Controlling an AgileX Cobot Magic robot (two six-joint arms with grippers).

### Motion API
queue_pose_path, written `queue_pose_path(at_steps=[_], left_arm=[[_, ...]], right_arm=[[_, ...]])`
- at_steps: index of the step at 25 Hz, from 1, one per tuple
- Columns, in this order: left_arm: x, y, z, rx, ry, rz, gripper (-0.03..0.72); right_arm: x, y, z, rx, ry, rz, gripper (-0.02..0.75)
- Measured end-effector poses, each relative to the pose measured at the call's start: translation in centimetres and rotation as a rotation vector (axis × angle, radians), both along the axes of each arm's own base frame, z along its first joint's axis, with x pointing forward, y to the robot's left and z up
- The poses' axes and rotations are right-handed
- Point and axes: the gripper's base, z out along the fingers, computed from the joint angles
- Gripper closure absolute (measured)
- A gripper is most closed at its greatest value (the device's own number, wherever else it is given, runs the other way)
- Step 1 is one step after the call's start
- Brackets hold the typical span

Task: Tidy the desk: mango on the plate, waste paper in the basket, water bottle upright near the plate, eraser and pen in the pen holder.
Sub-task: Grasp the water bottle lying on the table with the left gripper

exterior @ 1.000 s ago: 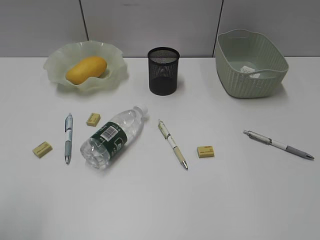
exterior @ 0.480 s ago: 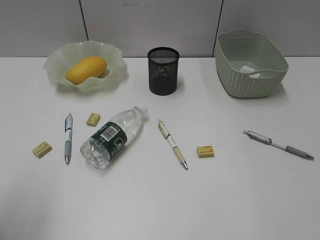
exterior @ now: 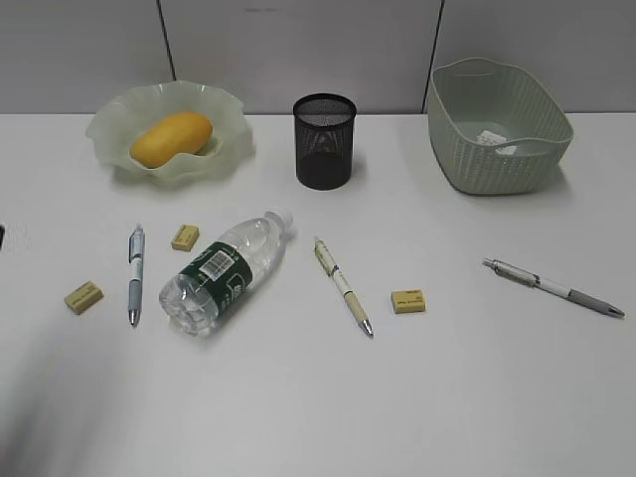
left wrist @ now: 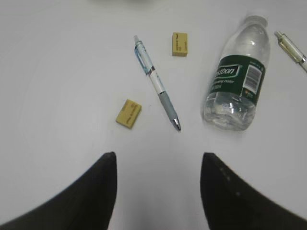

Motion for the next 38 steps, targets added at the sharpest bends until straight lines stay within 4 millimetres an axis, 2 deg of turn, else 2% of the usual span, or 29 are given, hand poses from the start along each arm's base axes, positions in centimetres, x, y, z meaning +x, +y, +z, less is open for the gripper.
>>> queue_pose_path(at_steps=[4,7,12,15,22,25,30,34,38], left_arm=[[2.3,-1.7,1.4,0.009,-0.015,-0.081,0.26],[4.3,-4.1,2.9,0.008,-0.028,-0.169,0.245],[7.7,-8.2,3.9,0.02,0.002,-0.285,0.191],[10.0,-10.2,3.1,0.043,0.094,-0.336,0.171],[14.2,-13.4,1.6,0.144,0.27,-0.426,0.142],[15.8,-14.7,0.5,0.197,0.351,-0.46,0.102],[18.4,-16.9,-1.9,0.265,0.435,-0.464,0.088],[19.5,-18.3,-4.2,0.284,0.47,-0.444,0.087],[19.7,-18.9,-6.6,0.298,0.523,-0.434,0.087]], right_arm=[[-0.3,-0.1,-1.0,-0.003,-0.003,-0.006,0.249],[-0.1,-0.1,-1.4,-0.006,0.013,-0.006,0.249],[-0.1,-0.1,-1.6,-0.007,0.016,-0.006,0.249],[-0.1,-0.1,-1.6,-0.006,0.016,-0.007,0.25],[-0.1,-0.1,-1.6,-0.006,0.016,-0.007,0.25],[-0.1,-0.1,-1.6,-0.006,0.016,-0.007,0.249],[-0.1,-0.1,-1.6,-0.007,0.016,-0.007,0.249],[-0.1,-0.1,-1.6,-0.007,0.016,-0.007,0.249],[-0.1,-0.1,-1.6,-0.007,0.016,-0.007,0.251]])
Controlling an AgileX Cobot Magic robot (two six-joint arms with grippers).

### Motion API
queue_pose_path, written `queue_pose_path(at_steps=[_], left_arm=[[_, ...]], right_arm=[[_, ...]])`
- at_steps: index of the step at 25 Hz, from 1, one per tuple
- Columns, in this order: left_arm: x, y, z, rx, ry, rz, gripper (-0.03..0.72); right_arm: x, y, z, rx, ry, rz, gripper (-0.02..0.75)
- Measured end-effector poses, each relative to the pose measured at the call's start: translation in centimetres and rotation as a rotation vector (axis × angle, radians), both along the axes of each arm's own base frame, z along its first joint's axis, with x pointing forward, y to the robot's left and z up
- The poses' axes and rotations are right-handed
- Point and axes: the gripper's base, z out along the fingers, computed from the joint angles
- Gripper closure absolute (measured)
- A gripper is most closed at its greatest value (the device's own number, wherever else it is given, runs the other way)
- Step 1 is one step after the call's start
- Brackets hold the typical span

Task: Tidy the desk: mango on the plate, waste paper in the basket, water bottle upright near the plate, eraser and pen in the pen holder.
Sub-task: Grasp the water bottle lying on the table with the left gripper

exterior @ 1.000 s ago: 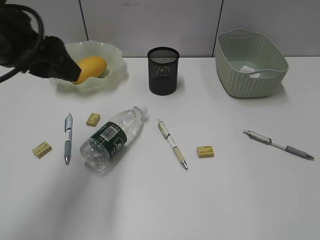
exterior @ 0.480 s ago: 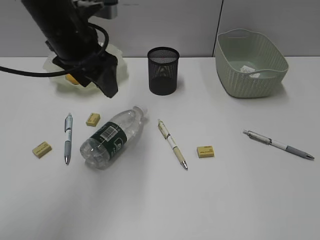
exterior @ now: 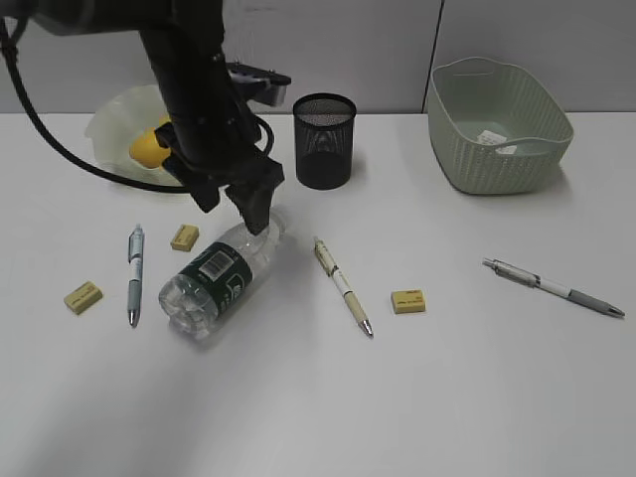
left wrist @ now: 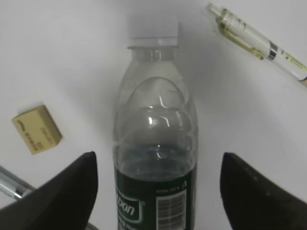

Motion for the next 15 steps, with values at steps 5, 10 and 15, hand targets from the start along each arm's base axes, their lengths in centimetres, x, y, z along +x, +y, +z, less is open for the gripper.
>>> queue_pose_path(at_steps=[5,10,15], left_arm=[[0.3,-0.2,-2.4,0.03,0.049,0.021,0.087],[0.5,-0.4,-4.4,0.047,0.079,0.04,0.087],[0.6,-0.4,-6.1,0.073,0.115,0.042,0.087]], right_arm=[[0.0,0.0,0.0,0.002,0.0,-0.001,0.251],[0.0,0.0,0.0,0.003,0.001,-0.002,0.25],[0.0,0.0,0.0,0.002,0.001,-0.003,0.25]])
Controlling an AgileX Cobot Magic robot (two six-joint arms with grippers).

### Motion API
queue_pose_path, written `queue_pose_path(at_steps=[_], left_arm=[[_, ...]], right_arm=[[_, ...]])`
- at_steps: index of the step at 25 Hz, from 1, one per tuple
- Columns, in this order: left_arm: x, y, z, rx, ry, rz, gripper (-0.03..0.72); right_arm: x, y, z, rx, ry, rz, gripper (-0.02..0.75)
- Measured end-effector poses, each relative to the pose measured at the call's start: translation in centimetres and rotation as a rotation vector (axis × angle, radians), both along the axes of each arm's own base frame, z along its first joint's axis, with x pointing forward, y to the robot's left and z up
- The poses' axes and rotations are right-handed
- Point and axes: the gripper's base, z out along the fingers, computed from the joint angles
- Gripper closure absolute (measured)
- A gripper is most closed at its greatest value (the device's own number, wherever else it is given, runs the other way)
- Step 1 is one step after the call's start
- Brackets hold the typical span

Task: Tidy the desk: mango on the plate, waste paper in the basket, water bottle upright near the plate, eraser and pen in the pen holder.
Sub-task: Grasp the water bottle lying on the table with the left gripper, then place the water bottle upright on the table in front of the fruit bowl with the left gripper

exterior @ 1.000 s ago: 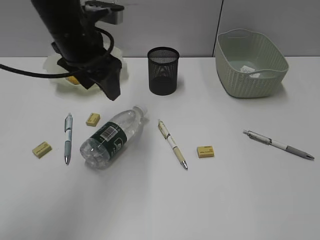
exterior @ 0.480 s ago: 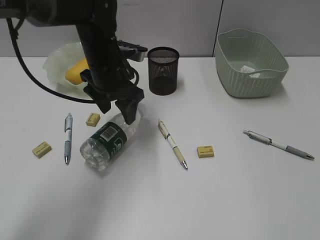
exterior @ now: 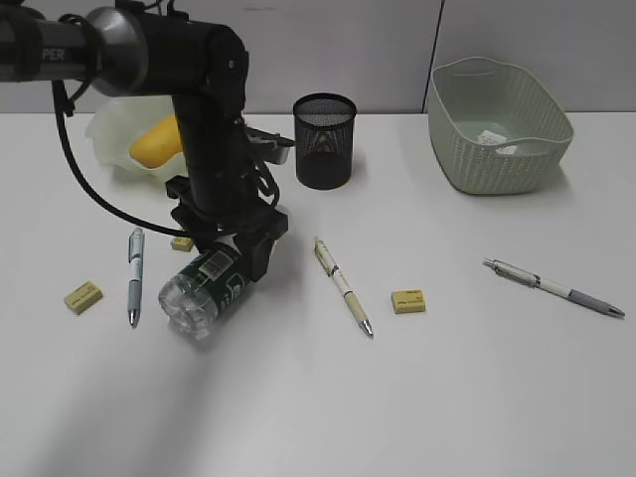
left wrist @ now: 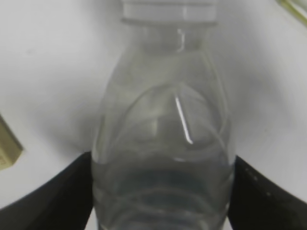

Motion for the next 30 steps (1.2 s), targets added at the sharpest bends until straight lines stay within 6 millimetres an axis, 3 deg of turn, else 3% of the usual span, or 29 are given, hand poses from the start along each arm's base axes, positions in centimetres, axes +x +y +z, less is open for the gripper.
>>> queue_pose_path(at_steps=[5,10,16,19,30], left_arm=[[0.0,0.0,-1.2,0.019,0.022,0.037,0.104],[0.0,0.0,-1.2,0.023,0.024,0.046,0.182],[0.0,0.0,-0.6,0.011,0.015,0.056,0.182],[0.0,0.0,1.0,-0.006,-0.017,0.055,0.182],[-1.4,1.5,11.3,-0.068,-0.243,0.036,0.182]], right_arm=[[0.0,0.0,0.0,-0.001,0.0,-0.001,0.251],[0.0,0.0,0.0,0.0,0.0,-0.002,0.251],[0.0,0.0,0.0,-0.001,0.0,-0.003,0.25],[0.0,0.0,0.0,-0.001,0.0,-0.003,0.25],[0.0,0.0,0.0,-0.002,0.0,-0.004,0.251]])
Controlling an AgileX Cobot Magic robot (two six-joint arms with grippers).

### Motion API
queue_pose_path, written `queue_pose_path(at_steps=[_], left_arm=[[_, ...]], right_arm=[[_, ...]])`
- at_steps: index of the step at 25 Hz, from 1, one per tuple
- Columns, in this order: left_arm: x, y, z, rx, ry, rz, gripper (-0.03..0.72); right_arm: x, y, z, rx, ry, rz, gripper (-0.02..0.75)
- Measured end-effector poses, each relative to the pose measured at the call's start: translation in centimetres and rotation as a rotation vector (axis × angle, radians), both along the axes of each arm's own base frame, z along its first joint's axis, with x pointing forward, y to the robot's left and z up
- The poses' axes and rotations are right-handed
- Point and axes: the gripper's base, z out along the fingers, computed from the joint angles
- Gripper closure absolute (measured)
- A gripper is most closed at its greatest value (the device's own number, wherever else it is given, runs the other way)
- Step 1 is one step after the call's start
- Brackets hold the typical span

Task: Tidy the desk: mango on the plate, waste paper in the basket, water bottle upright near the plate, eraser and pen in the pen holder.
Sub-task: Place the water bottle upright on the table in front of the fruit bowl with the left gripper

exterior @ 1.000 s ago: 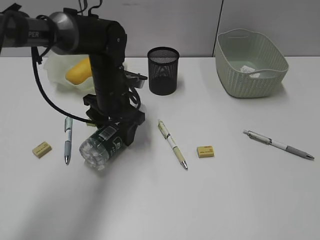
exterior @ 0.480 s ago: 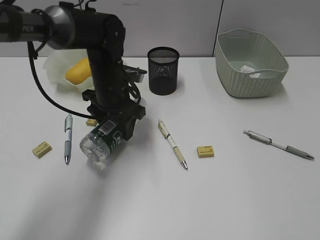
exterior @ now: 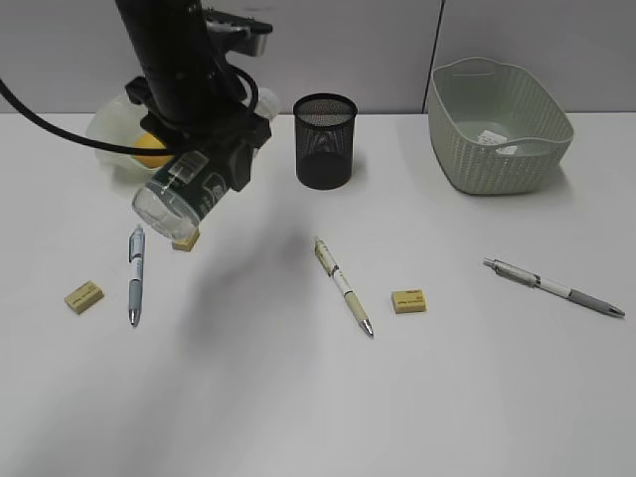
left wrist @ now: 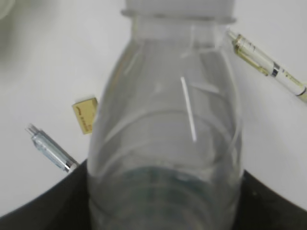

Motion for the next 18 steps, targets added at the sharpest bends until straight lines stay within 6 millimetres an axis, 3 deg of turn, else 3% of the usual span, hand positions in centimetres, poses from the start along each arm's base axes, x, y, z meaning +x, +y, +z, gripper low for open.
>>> queue_pose_path(at_steps=[5,9,18], left_arm=[[-1.8,1.6,3.6,0.004,-0.083,-0.004,0.182],[-4.1,4.3,4.2,-0.001,-0.093,0.024,0.182],[-9.7,13.7,4.1,-0.172,-0.358,0.249,0.183]], right_arm=[[0.0,0.0,0.0,0.0,0.0,0.0,0.251],[0.0,0.0,0.0,0.0,0.0,0.0,0.25],[0.0,0.0,0.0,0.0,0.001,0.0,0.25]])
